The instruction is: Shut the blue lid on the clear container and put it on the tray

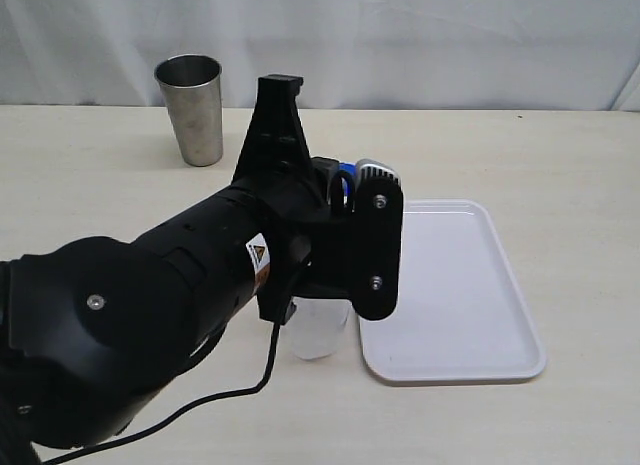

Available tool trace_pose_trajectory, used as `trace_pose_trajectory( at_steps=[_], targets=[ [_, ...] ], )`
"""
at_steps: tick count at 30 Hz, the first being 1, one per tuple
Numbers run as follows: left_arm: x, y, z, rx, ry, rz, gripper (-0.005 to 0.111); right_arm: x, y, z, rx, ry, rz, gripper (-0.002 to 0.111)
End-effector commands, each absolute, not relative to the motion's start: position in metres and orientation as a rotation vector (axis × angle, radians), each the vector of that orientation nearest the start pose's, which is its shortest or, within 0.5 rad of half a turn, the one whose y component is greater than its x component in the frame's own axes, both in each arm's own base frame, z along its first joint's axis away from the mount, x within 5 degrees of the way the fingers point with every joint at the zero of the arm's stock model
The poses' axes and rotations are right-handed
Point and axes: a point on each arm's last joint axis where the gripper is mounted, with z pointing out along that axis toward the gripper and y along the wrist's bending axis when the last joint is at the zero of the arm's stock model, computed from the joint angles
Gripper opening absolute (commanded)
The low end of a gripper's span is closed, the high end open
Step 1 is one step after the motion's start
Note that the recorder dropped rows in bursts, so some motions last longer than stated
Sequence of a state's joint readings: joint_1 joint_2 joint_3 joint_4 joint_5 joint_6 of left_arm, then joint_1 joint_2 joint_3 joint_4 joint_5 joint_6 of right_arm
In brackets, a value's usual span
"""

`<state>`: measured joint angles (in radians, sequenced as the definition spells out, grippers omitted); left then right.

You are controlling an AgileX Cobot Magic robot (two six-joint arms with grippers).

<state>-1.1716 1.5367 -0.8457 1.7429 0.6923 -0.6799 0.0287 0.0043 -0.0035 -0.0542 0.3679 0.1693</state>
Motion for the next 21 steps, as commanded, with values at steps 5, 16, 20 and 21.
trace_pose_trajectory(
  at_steps=[5, 16, 20, 21],
  targets=[
    [0.1732, -0.2629, 0.2504, 1.556, 1.213, 0.647, 0.0, 0.053, -0.0005, 0.1804, 0.103, 1.845, 0.083, 0.005],
    [0.1729, -0.2634, 0.2501, 1.549, 1.224, 0.628, 0.0, 0.053, -0.0005, 0.1804, 0.103, 1.845, 0.083, 0.005],
    [0.1736, -0.2624, 0.2508, 1.538, 1.228, 0.644, 0.0, 0.053, -0.0005, 0.1804, 0.103, 1.845, 0.083, 0.005],
    [0.1741, -0.2617, 0.2512, 1.531, 1.23, 0.654, 0.0, 0.053, -0.0005, 0.1804, 0.103, 1.845, 0.083, 0.005]
  ],
)
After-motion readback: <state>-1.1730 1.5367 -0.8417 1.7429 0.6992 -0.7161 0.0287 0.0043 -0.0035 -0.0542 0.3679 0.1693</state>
